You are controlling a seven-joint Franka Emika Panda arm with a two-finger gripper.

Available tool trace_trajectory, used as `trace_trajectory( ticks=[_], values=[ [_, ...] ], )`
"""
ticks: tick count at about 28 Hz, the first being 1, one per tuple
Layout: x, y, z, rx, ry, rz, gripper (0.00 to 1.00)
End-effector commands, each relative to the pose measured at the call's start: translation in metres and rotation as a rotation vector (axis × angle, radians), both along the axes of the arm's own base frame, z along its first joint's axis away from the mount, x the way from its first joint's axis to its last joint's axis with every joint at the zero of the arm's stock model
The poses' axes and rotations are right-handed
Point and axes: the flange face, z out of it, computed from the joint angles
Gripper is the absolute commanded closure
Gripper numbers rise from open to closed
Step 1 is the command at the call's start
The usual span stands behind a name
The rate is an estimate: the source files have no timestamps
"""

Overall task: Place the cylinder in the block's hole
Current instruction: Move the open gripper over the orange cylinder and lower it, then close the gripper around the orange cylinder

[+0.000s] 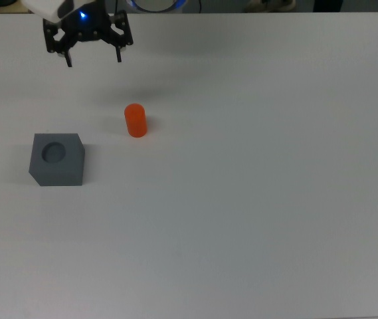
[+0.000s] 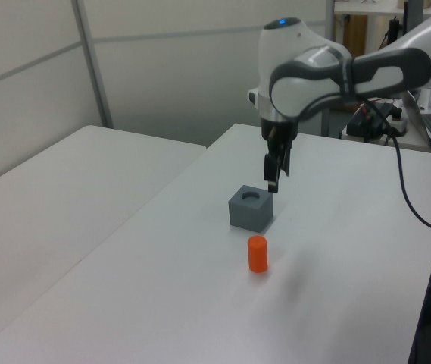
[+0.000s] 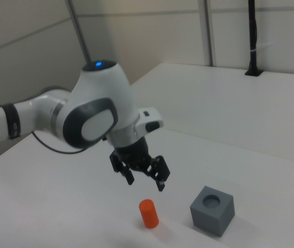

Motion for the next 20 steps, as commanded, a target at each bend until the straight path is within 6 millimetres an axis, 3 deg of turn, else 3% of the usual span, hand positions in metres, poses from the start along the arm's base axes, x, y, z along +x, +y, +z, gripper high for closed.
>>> trace_trajectory(
  ticks=[1,10,20],
  values=[
    [-0.016,0.015,-0.024,0.019,-0.036,0.028,0.0],
    [0.003,0.037,-0.076,0.025,-0.035,0.068,0.0],
    [0.018,0.056,-0.115,0.028,0.014,0.098,0.0]
  ],
)
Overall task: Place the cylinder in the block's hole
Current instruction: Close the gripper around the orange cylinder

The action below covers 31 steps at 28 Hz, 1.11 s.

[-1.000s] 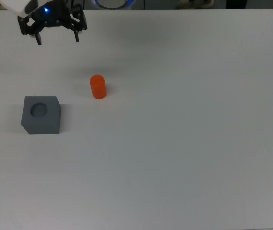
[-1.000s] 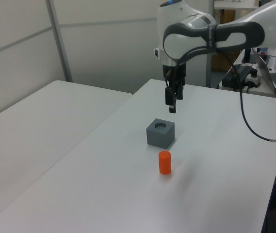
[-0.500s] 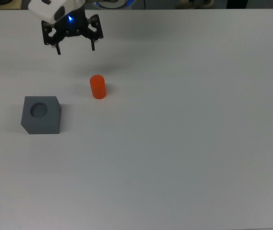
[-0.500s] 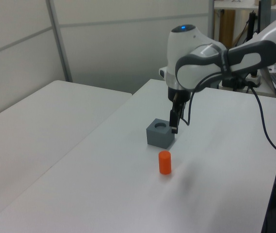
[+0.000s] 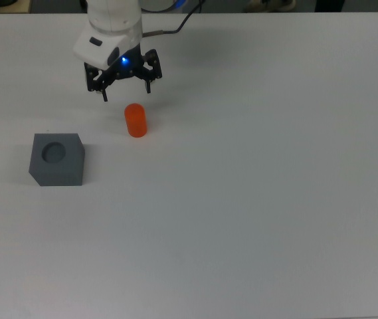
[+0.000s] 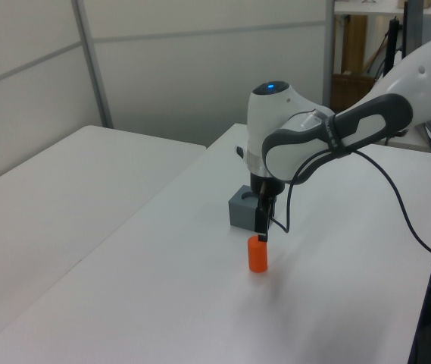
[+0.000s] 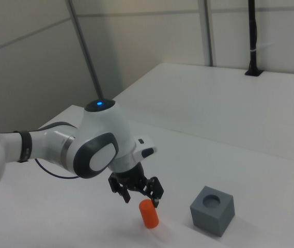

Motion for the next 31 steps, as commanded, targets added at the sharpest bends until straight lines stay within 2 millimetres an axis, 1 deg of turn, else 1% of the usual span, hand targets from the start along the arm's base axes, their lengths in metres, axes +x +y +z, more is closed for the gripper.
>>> trace_trajectory(
  ticks=[1,4,8,9,10,11,14,15,16,18,20,21,27,28,31],
  values=[
    [0.011,0.011,-0.018,0.018,0.008,0.013,0.0],
    [0.016,0.015,-0.028,0.018,0.024,0.016,0.0],
    [0.019,0.018,-0.029,0.017,0.01,0.019,0.0],
    [0.019,0.018,-0.03,0.017,0.007,0.019,0.04],
    [0.021,0.02,-0.033,0.016,0.005,0.022,0.1],
    [0.022,0.021,-0.036,0.016,0.007,0.025,0.11],
    [0.033,0.025,-0.035,0.016,-0.004,0.03,0.12],
    [0.035,0.025,-0.041,0.015,0.004,0.031,0.19],
    [0.037,0.025,-0.041,0.015,0.002,0.031,0.26],
    [0.037,0.025,-0.041,0.014,0.002,0.032,0.43],
    [0.037,0.025,-0.041,0.014,0.002,0.033,0.58],
    [0.037,0.025,-0.041,0.014,0.001,0.033,0.69],
    [0.038,0.025,-0.037,0.014,-0.002,0.033,0.95],
    [0.038,0.025,-0.037,0.014,-0.001,0.033,0.98],
    [0.038,0.024,-0.036,0.014,-0.004,0.03,1.0]
  ],
)
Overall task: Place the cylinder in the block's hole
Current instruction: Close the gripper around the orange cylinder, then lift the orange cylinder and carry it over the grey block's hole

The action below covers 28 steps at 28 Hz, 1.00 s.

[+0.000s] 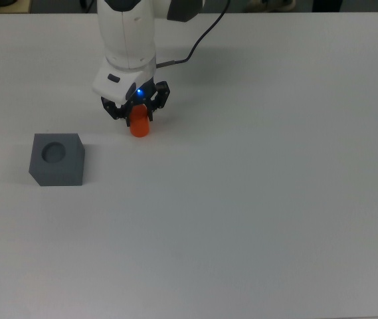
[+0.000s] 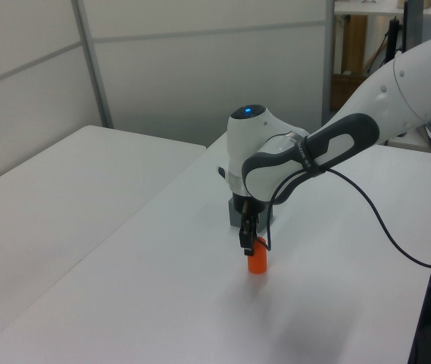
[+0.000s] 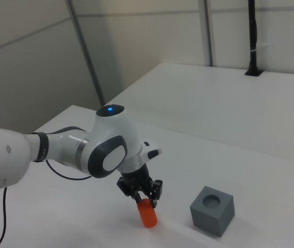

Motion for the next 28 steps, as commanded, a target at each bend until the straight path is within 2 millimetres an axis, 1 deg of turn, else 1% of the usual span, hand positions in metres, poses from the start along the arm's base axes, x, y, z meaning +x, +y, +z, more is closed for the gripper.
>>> trace_trajectory(
  ticks=[1,5,8,10,11,14,16,17,18,21,23,28],
  values=[
    [0.004,0.002,0.006,0.016,-0.022,-0.013,1.0],
    [0.008,-0.002,0.015,0.017,-0.037,-0.021,1.0],
    [0.015,-0.009,0.029,0.019,-0.067,-0.039,1.0],
    [0.02,-0.018,0.039,0.032,-0.089,-0.075,1.0],
    [0.027,-0.031,0.052,0.045,-0.116,-0.111,1.0],
    [0.035,-0.048,0.07,0.061,-0.155,-0.15,1.0],
    [0.038,-0.064,0.082,0.074,-0.183,-0.19,1.0],
    [0.04,-0.082,0.092,0.084,-0.207,-0.233,1.0],
    [0.041,-0.09,0.097,0.089,-0.217,-0.251,1.0],
    [0.046,-0.11,0.105,0.096,-0.239,-0.29,1.0],
    [0.046,-0.128,0.109,0.094,-0.252,-0.318,1.0],
    [0.054,-0.145,0.105,0.089,-0.258,-0.349,1.0]
  ],
)
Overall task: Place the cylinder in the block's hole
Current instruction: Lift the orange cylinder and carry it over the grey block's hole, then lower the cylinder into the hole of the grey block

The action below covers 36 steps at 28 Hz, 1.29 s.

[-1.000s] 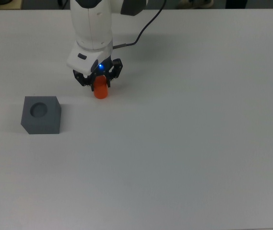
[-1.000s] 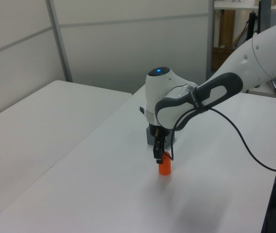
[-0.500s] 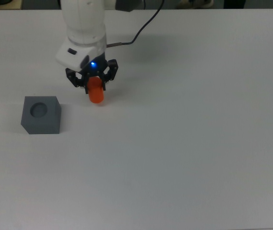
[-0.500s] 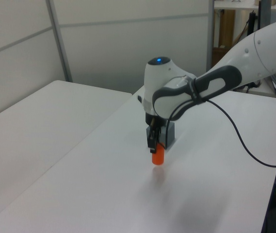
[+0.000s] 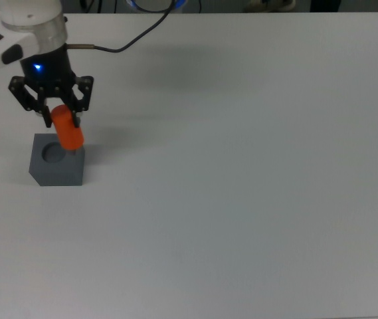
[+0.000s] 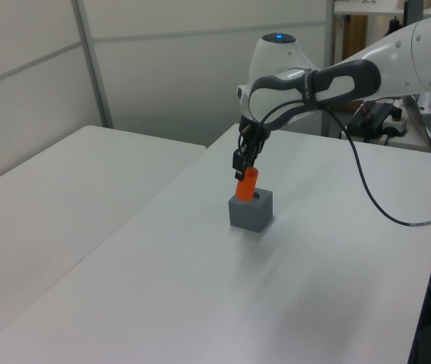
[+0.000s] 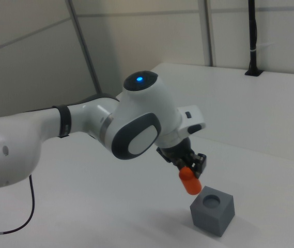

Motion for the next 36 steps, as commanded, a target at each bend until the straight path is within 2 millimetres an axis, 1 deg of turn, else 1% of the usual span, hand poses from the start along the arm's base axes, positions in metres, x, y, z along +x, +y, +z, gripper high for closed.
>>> trace_trajectory(
  ticks=[1,5,9,18,21,23,30,36],
  values=[
    [0.02,-0.019,-0.008,0.02,-0.014,-0.06,1.0],
    [0.023,-0.029,-0.01,0.019,-0.014,-0.072,1.0],
    [0.023,-0.03,-0.01,0.017,-0.014,-0.072,1.0],
    [0.018,-0.042,-0.016,0.012,0.001,-0.084,1.0],
    [0.016,-0.041,-0.019,0.015,0.02,-0.081,1.0],
    [0.016,-0.041,-0.026,0.019,0.042,-0.08,0.99],
    [0.015,-0.041,-0.036,0.018,0.061,-0.078,0.99],
    [0.014,-0.041,-0.037,0.018,0.062,-0.076,0.98]
  ],
)
